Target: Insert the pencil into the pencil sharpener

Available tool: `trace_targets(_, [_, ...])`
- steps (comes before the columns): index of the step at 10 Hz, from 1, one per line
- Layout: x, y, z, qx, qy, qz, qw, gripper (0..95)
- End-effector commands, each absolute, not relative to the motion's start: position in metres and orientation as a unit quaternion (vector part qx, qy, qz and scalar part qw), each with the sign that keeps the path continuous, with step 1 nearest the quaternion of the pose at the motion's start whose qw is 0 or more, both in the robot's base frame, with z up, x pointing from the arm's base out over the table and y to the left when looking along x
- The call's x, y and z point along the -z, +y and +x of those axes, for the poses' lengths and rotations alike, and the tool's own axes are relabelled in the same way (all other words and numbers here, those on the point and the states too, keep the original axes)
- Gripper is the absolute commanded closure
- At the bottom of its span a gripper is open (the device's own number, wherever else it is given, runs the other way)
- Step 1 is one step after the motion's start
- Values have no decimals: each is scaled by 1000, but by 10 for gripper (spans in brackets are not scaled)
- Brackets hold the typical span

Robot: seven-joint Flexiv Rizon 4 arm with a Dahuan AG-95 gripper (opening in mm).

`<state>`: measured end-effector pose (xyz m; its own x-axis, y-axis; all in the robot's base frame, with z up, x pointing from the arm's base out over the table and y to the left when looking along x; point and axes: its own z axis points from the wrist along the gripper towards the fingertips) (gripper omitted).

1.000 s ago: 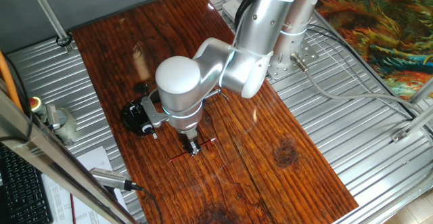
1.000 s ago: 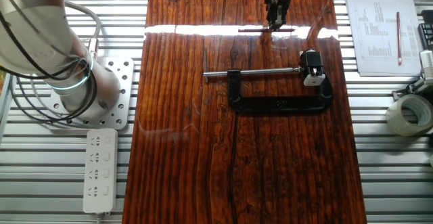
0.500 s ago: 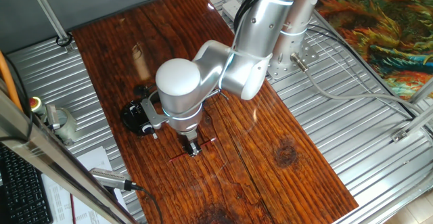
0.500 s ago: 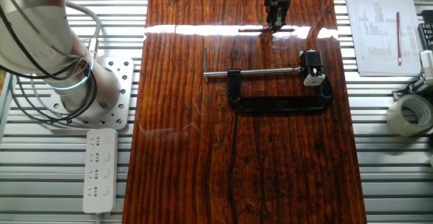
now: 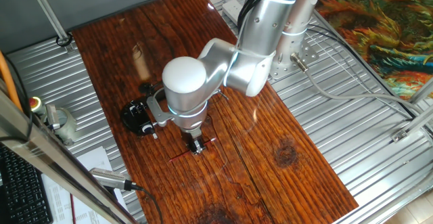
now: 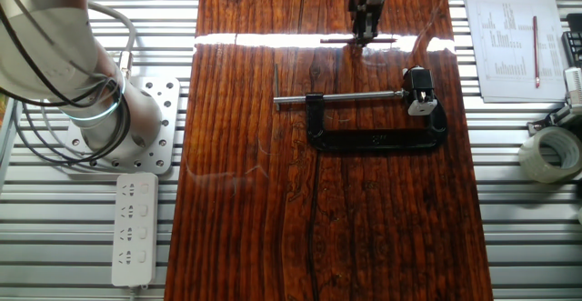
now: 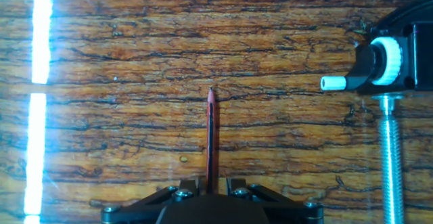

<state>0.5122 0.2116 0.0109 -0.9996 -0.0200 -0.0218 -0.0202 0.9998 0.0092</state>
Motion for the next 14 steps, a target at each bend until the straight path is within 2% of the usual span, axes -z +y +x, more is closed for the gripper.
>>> trace_targets(1, [-11, 213, 511, -5, 1000, -11, 10, 760])
trace_targets(14, [-12, 215, 496, -4, 1000, -11, 12, 760])
